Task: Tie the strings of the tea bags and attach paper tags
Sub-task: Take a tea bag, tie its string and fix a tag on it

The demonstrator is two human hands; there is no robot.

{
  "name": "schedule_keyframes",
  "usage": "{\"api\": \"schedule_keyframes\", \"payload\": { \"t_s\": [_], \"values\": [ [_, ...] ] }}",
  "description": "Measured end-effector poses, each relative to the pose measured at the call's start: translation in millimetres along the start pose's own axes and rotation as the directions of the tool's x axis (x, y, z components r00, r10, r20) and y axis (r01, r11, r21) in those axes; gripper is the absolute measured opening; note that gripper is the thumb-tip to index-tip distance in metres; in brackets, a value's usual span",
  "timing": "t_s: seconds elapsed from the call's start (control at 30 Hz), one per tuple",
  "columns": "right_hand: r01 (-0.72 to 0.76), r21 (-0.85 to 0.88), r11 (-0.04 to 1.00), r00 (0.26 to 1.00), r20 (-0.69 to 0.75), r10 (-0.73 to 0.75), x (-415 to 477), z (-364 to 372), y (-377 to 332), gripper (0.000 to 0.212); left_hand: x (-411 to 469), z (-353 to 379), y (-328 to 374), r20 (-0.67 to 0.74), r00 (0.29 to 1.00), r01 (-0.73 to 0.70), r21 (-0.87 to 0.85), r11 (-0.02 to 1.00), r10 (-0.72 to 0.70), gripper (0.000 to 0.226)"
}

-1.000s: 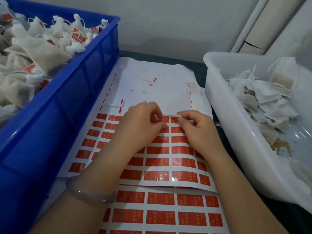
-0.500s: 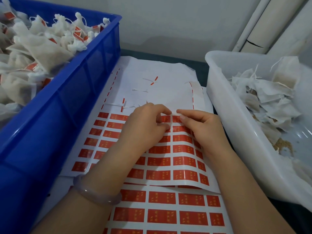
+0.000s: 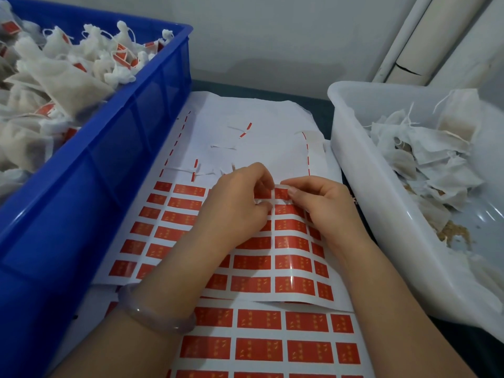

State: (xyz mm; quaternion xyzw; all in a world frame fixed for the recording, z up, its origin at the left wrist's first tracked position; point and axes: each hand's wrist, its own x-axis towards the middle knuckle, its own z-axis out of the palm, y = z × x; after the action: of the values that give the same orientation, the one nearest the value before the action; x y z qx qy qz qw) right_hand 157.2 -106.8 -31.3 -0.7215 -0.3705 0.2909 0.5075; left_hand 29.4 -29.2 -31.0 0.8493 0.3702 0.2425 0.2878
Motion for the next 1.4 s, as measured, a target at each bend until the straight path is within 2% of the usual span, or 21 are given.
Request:
{"api": "schedule_keyframes", "payload": {
  "t_s": [0.17,0.37,0.5,0.63,0.87,1.0,1.13,1.27,1.4],
  "values": [
    [0.014,0.001,1.000,1.000,0.000,-0.014,0,0,0,0.018,0,1,-2,0.063,0.998,-0.011,0.009,1.000,0.010,0.014],
    [0.025,-0.004,1.000,0.999,-0.020,-0.025,-1,5,-1,0.019,1,6,-4,0.017,0.999,0.030,0.037,0.999,-0.031,0.020],
    [-0.025,0.069,0.997,1.000,-0.017,0.026,-1,3,-2,0.017,2,7,-5,0.004,0.999,0.035,0.032,0.999,-0.035,0.023],
    [-0.035,0.063,0.997,0.999,-0.017,0.036,0,3,-2,0.017,2,8,-3,-0.003,0.999,0.047,0.021,0.999,-0.047,0.025],
    [-0.030,0.069,0.997,0.999,-0.017,0.032,1,3,0,0.017,3,12,2,-0.086,0.993,0.079,0.004,0.997,-0.079,0.041],
    [0.002,0.048,0.999,0.999,-0.047,0.000,1,5,2,0.015,4,11,0,-0.111,0.988,0.105,-0.022,0.994,-0.107,0.035],
    [0.038,0.013,0.999,0.996,-0.080,-0.037,1,8,3,0.018,5,6,-2,-0.037,0.985,0.164,-0.081,0.983,-0.168,0.011],
    [0.032,0.006,0.999,0.995,-0.095,-0.032,1,10,4,0.018,8,-17,-7,0.101,0.944,0.329,-0.229,0.916,-0.314,0.016],
    [0.015,0.066,0.998,0.993,-0.120,-0.007,1,6,5,0.020,6,-42,-9,0.195,0.907,0.420,-0.393,0.818,-0.372,0.012]
  ]
}}
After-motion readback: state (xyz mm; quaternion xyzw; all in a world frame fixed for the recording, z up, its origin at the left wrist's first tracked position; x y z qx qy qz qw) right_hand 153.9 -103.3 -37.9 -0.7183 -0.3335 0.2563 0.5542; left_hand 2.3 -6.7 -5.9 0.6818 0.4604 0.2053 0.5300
